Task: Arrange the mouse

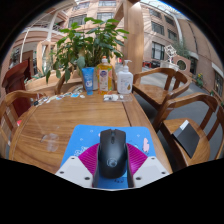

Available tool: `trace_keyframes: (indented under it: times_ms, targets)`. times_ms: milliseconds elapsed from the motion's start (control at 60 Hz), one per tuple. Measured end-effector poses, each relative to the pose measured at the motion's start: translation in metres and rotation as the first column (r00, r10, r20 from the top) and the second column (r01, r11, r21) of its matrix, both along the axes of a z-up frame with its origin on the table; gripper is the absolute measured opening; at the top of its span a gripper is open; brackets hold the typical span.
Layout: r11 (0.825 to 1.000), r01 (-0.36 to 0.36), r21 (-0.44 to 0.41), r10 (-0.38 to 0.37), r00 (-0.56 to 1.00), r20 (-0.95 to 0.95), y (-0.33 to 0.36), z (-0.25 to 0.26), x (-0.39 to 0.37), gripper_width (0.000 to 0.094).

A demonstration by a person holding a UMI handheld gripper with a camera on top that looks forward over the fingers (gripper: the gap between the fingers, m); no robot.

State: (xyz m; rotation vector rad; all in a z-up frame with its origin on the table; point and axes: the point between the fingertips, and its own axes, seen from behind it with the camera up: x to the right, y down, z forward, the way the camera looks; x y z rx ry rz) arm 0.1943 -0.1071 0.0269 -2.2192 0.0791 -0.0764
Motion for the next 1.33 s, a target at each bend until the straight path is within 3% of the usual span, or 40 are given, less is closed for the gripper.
trace_keyframes:
  times_ms: [167,233,283,333,350,750,1017,1333]
  targets:
    - [0.997,-0.006,-0.072,0.002,0.998,-0.064,-0.01,-0.036,-0.002,0.0502]
    - [0.998,0.012,-0.064,-0.017,0.997,-0.077,-0.014,-0.032,0.0,0.0551]
    - [0.999,0.019,-0.05,-0.021,0.998,-0.056,-0.017,-0.022,0.003,0.0674]
    - [0.999,0.02,-0.03,-0.021,0.999,-0.032,-0.024,-0.008,0.004,0.0855]
    - [0.999,0.02,-0.027,-0.021,0.999,-0.024,-0.027,-0.003,0.003,0.0868]
    - [0.996,0.026,0.088,-0.033,0.997,0.072,-0.144,0.104,-0.019,0.0854]
    - [0.994,0.03,0.105,-0.039,0.996,0.082,-0.204,0.117,-0.024,0.0852]
    - [0.991,0.019,0.131,-0.03,0.996,0.085,-0.225,0.129,-0.029,0.0854]
